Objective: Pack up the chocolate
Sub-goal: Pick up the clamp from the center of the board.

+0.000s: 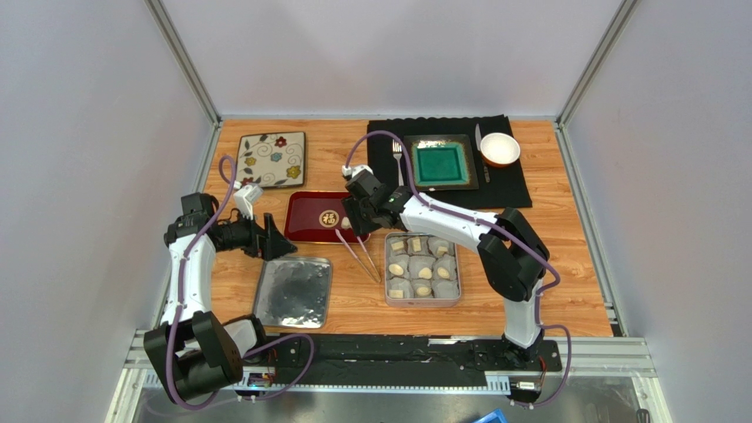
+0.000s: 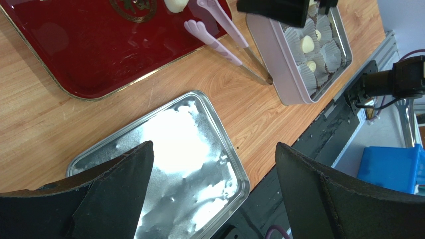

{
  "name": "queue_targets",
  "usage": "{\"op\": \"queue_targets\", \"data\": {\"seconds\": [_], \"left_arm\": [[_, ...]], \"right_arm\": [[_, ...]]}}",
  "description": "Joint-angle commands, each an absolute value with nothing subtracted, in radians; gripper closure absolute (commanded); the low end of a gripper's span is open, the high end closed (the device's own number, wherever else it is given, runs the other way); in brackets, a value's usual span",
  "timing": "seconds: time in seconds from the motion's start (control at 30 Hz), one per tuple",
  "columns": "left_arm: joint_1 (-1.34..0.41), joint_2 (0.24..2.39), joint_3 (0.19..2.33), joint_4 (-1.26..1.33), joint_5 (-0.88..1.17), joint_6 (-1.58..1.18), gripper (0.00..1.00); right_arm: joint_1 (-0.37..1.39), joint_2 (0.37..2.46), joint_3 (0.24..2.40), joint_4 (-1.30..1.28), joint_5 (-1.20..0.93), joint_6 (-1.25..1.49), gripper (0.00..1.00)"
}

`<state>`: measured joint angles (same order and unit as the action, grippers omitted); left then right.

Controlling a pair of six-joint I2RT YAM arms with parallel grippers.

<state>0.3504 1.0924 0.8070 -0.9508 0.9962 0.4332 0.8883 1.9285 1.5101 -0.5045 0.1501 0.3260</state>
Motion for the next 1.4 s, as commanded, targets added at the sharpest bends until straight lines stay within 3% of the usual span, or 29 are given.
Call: {"op": "queue_targets", "data": {"seconds": [0.0, 0.5, 0.67, 0.87, 1.17, 1.37], "left_arm": [[0.359, 1.098, 0.844, -0.948, 1.042, 0.46, 0.01], [0.36, 1.092, 0.847, -0.959, 1.038, 0.469, 0.01], [0.36, 1.092, 0.851, -0.965, 1.037, 0.472, 0.01], [0.359, 1.095, 0.861, -0.969, 1.035, 0.474, 0.01], [0.36, 1.114, 0.853, -0.948, 1.057, 0.456, 0.01], [0.36, 1.12, 0.861, -0.957, 1.057, 0.46, 0.01]], "right_arm": [[0.931, 1.842, 1.45, -0.414, 0.205, 0.313, 0.45], [1.008, 1.749, 1.192, -0.218, 0.232, 0.299, 0.39], [1.017, 1.77, 1.169, -0.163, 0.238, 0.296, 0.3], [1.038, 1.818, 1.175, -0.155, 0.242, 0.302, 0.27], [1.051, 1.845, 1.141, -0.14, 0.255, 0.333, 0.31], [1.06, 1.842, 1.095, -0.118, 0.282, 0.353, 0.43]]}}
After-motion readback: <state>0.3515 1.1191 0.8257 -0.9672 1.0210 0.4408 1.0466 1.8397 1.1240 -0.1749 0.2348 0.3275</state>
